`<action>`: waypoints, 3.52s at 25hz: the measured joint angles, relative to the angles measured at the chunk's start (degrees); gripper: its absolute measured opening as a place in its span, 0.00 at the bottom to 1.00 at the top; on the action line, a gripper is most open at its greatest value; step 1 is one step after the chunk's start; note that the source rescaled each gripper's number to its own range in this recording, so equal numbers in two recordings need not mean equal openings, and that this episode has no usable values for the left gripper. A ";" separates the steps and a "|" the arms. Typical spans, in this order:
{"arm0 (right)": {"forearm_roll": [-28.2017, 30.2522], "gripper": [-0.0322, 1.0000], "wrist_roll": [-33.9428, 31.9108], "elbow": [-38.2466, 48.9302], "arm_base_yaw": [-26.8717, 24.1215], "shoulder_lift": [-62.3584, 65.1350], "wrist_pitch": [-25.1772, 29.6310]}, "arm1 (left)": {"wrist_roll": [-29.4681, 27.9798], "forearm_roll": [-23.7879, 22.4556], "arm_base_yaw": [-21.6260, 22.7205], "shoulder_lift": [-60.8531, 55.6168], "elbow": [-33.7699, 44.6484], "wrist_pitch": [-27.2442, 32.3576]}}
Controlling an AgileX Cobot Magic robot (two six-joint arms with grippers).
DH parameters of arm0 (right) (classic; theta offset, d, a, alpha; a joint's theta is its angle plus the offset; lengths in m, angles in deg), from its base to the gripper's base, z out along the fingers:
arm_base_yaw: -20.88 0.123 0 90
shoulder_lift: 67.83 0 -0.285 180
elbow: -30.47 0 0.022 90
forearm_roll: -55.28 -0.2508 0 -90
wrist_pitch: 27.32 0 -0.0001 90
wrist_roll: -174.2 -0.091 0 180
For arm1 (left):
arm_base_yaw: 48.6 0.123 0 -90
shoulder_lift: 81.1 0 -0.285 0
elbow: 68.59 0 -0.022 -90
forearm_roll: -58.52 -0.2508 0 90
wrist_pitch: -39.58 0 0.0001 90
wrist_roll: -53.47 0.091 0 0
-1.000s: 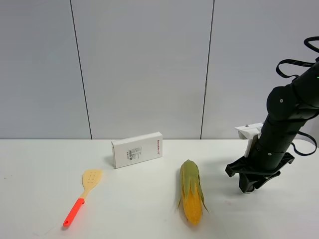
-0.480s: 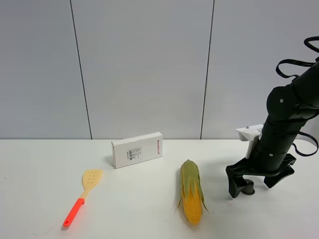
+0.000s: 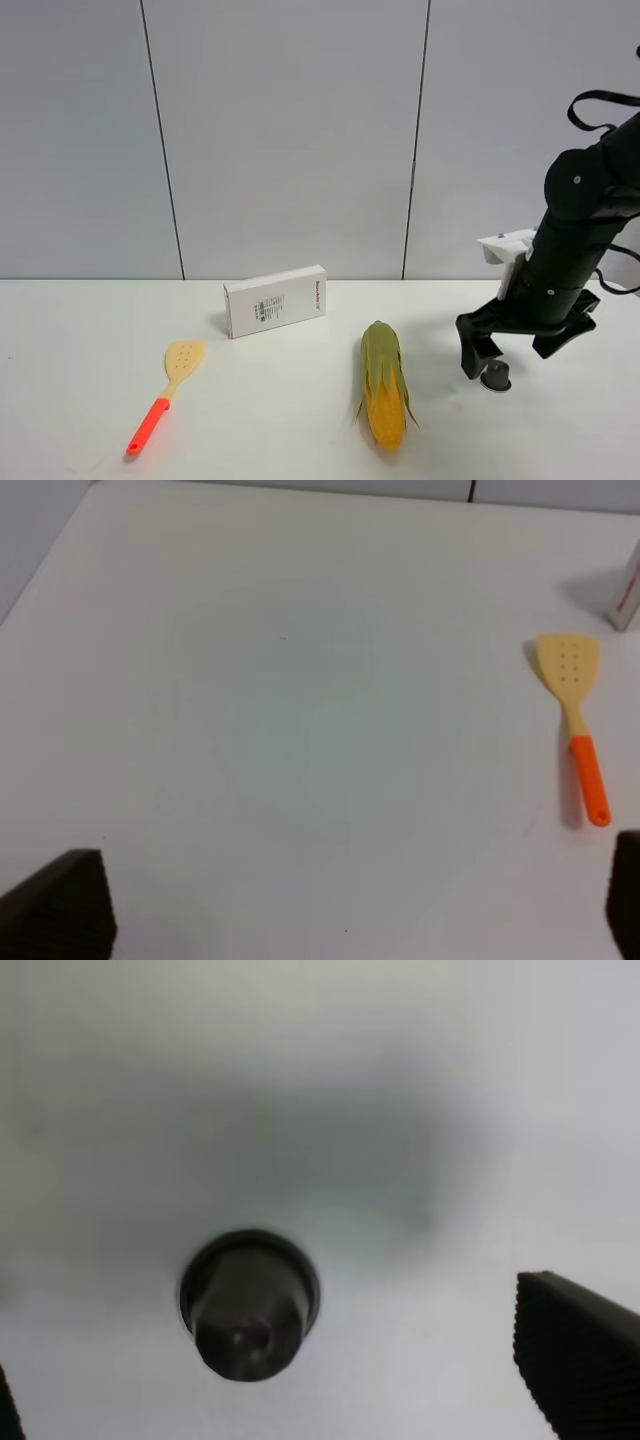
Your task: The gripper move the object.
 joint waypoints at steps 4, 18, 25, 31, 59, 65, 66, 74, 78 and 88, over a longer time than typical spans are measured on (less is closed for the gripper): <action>0.00 1.00 0.00 0.00 0.00 4.55 0.19 | 0.00 0.00 0.00 0.00 0.00 0.00; 3.51 1.00 -0.12 0.00 0.00 25.26 3.07 | 0.00 0.00 0.00 0.00 0.00 0.00; 5.59 1.00 -0.62 0.00 -0.81 29.85 3.19 | 0.00 0.00 0.00 0.00 0.00 0.00; 8.70 1.00 -0.77 0.00 -6.82 34.01 3.79 | 0.00 0.00 0.00 0.00 0.00 0.00; 7.06 1.00 -1.97 8.82 -16.65 90.93 30.32 | 0.00 0.00 0.00 0.00 0.00 0.00; 0.00 1.00 -0.75 23.21 -16.65 104.04 30.56 | 0.00 0.00 0.00 0.00 0.00 0.00; 0.00 1.00 -0.75 25.76 -16.65 105.78 30.61 | 0.00 0.00 0.00 0.00 0.00 0.00; -8.37 1.00 1.22 32.00 -16.65 109.47 33.56 | 0.00 -0.06 0.00 0.00 0.00 0.00; -8.13 1.00 2.71 34.56 -16.65 109.47 33.26 | 0.00 -0.06 0.00 0.00 0.00 0.00; -2.23 1.00 -5.91 35.57 -16.46 109.47 31.53 | 0.00 -0.06 0.00 0.00 0.00 0.00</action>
